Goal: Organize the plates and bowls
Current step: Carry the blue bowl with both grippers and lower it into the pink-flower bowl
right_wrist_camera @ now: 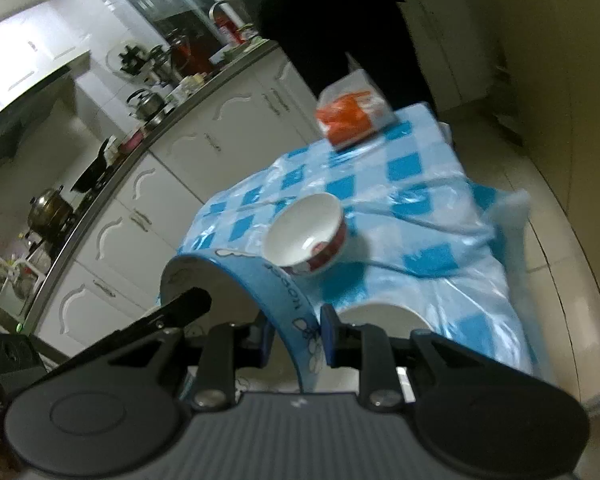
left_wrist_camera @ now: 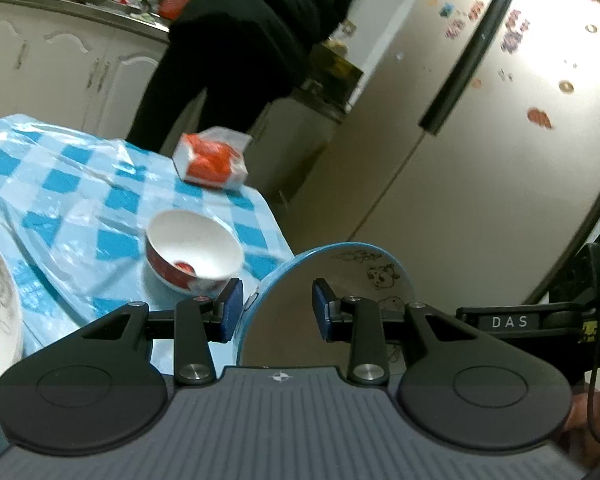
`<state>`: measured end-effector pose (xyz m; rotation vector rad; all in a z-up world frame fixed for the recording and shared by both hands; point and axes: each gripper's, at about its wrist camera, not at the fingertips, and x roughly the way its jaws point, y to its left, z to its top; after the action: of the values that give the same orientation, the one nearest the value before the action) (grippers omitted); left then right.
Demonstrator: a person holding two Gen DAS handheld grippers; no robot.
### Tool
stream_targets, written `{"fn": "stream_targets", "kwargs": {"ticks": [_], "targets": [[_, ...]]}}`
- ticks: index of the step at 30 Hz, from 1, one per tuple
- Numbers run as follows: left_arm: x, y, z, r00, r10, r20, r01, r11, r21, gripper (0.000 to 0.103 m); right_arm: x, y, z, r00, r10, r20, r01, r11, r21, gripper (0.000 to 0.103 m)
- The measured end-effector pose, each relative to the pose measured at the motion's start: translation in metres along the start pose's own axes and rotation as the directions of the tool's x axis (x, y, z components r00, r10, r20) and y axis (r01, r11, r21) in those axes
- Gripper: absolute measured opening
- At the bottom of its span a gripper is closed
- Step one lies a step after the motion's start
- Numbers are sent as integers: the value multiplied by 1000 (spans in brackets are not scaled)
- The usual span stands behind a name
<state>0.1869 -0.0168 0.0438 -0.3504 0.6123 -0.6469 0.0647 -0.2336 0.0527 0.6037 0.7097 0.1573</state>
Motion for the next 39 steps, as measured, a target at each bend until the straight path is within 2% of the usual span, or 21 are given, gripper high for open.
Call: {"fn": "stream_targets", "kwargs": {"ticks": [5,14,22,32,39], "targets": [[10,-11,-13,998,-9,-64,10,1000,19,39,-13,-22,-14,1000,-22,5,22,998,58,23],[34,-15,-24,991,46,-122,-42,998,38,38,-16,-45,-28,1000,-29,6,28,993,116,22],[46,-14,-32,984,99,-150,-92,994,53,36,-10,-48,-35,996,-72,45,68,995,76,22],[41,-15,-33,982,115,-149,-108,993,57,36,-1,-45,-41,992,-113,61,113,994,16,22],[40,-16,-33,984,111,-139,-103,992,67,35,1,-31,-46,981,-164,104,175,979,-108,22]]}}
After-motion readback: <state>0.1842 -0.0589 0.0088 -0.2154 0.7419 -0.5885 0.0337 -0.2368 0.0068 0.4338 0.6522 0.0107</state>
